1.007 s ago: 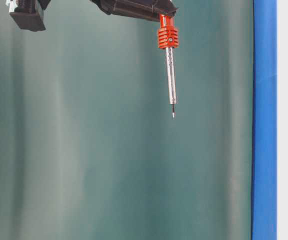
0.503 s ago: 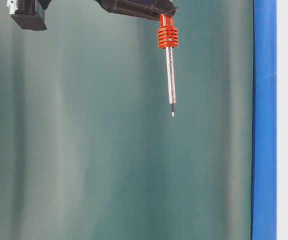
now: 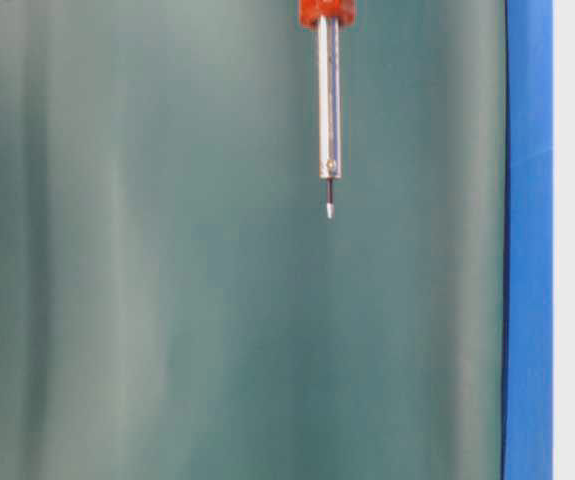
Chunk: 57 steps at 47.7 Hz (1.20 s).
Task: Touch the tip of the soldering iron to the mark.
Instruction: 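Lift the iron and carry it back down onto the blue cloth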
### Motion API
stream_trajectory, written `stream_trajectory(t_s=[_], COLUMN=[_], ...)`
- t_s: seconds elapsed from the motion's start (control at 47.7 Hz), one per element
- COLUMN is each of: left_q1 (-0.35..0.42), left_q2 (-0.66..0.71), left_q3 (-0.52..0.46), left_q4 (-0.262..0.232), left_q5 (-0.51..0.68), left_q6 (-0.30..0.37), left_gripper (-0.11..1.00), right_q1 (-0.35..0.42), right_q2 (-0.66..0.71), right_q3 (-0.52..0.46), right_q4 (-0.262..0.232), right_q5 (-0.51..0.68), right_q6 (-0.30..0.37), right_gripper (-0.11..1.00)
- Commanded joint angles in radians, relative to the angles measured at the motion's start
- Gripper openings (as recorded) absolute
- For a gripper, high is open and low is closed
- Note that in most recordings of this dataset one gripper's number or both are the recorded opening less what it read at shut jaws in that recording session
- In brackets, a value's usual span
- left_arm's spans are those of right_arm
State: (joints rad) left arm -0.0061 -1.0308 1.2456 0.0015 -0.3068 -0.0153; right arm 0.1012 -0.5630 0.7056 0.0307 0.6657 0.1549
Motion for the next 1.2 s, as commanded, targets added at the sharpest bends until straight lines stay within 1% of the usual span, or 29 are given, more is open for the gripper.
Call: stream_trajectory(t_s=[0.0, 0.105, 0.189, 0.21, 0.336, 0.398, 0.482, 0.545, 0.629, 0.734, 0.86, 1.007, 1.174], left_q1=[-0.002, 0.0, 0.0, 0.0, 0.0, -0.002, -0.002, 0.0, -0.002, 0.0, -0.002, 0.0, 0.0], left_q2=[0.005, 0.005, 0.005, 0.005, 0.005, 0.006, 0.006, 0.005, 0.005, 0.005, 0.005, 0.005, 0.003], left_q3=[-0.021, -0.021, -0.021, -0.02, -0.021, -0.021, -0.021, -0.021, -0.021, -0.021, -0.021, -0.023, -0.021], left_q4=[0.0, 0.002, 0.002, 0.002, 0.002, 0.002, 0.002, 0.002, 0.002, 0.002, 0.002, 0.002, 0.002], left_q5=[-0.011, -0.011, -0.011, -0.009, -0.012, -0.014, -0.015, -0.015, -0.015, -0.015, -0.017, -0.02, -0.021], left_q6=[-0.002, -0.002, -0.002, -0.002, -0.002, -0.002, -0.002, -0.002, -0.002, -0.002, -0.002, -0.002, -0.002], left_gripper=[0.0, 0.0, 0.0, 0.0, 0.0, 0.0, 0.0, 0.0, 0.0, 0.0, 0.0, 0.0, 0.0], right_q1=[0.08, 0.16, 0.216, 0.238, 0.316, 0.339, 0.348, 0.348, 0.344, 0.331, 0.305, 0.267, 0.232], right_q2=[0.003, 0.026, 0.052, 0.063, 0.107, 0.123, 0.138, 0.147, 0.169, 0.215, 0.293, 0.394, 0.502], right_q3=[-0.015, -0.018, -0.025, -0.026, -0.038, -0.041, -0.043, -0.044, -0.058, -0.089, -0.149, -0.238, -0.342], right_q4=[-0.041, -0.11, -0.179, -0.204, -0.301, -0.336, -0.373, -0.393, -0.408, -0.413, -0.417, -0.428, -0.43], right_q5=[-0.026, -0.034, -0.032, -0.032, -0.031, -0.031, -0.029, -0.029, -0.035, -0.038, -0.038, -0.04, -0.04], right_q6=[0.066, 0.176, 0.272, 0.307, 0.443, 0.489, 0.535, 0.552, 0.557, 0.557, 0.552, 0.551, 0.551], right_gripper=[0.06, 0.06, 0.06, 0.06, 0.06, 0.06, 0.06, 0.06, 0.06, 0.06, 0.06, 0.06, 0.06])
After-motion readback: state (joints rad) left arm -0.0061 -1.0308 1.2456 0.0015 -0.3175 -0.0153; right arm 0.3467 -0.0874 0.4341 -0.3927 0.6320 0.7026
